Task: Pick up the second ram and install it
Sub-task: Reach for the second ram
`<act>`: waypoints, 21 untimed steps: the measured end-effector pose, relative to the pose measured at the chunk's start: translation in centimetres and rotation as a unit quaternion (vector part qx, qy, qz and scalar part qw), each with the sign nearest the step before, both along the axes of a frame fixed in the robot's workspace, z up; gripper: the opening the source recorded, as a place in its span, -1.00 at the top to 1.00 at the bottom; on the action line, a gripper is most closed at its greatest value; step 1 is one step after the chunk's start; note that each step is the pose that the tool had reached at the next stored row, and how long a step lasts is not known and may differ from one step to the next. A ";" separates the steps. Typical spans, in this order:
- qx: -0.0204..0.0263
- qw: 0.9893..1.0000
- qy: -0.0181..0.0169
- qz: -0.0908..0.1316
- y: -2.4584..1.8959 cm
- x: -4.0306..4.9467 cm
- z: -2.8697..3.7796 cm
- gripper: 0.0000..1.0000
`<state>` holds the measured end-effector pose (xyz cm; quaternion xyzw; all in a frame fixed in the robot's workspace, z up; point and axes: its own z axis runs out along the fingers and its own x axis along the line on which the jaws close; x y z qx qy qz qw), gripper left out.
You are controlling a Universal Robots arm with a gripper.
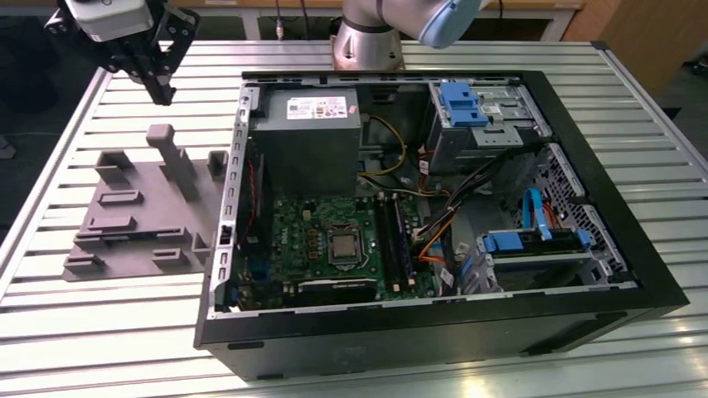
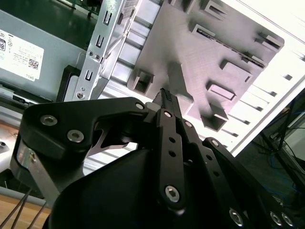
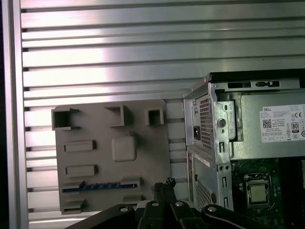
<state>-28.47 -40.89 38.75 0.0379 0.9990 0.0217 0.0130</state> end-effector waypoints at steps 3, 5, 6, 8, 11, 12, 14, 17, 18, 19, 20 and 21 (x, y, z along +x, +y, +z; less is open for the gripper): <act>0.000 1.000 0.000 0.000 -0.05 -0.14 -0.01 0.79; 0.000 1.000 0.000 0.000 -0.07 -0.23 -0.01 0.79; 0.000 1.000 0.000 0.000 -0.09 -0.28 -0.02 0.79; 0.000 1.000 0.000 0.000 -0.12 -0.39 -0.01 0.79; 0.000 1.000 0.000 0.000 -0.16 -0.50 -0.02 0.79; 0.000 1.000 0.000 0.000 -0.17 -0.54 -0.02 0.79; 0.000 1.000 0.000 0.000 -0.20 -0.63 -0.02 0.79; 0.000 1.000 0.000 0.000 -0.25 -0.74 -0.03 0.79; 0.000 1.000 0.000 0.000 -0.27 -0.78 -0.03 0.79; 0.000 1.000 0.000 0.000 -0.28 -0.82 -0.03 0.79; 0.000 1.000 0.000 0.000 -0.30 -0.86 -0.04 0.79; 0.000 1.000 0.000 0.000 -0.31 -0.89 -0.03 0.79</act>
